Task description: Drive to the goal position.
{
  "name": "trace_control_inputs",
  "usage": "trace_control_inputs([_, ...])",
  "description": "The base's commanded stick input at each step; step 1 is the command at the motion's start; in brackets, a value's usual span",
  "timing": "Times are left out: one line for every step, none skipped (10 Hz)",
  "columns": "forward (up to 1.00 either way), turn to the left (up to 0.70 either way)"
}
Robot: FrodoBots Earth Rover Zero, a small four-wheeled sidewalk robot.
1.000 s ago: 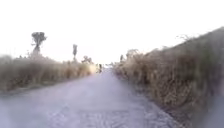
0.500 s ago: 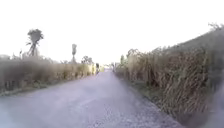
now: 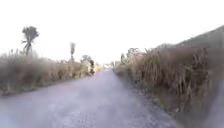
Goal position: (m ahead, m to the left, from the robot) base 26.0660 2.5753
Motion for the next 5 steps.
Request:
trace_control_inputs([1.0, 0.0])
trace_control_inputs([1.0, 0.0])
trace_control_inputs([1.0, 0.0])
trace_control_inputs([1.0, 0.0])
trace_control_inputs([1.0, 0.0])
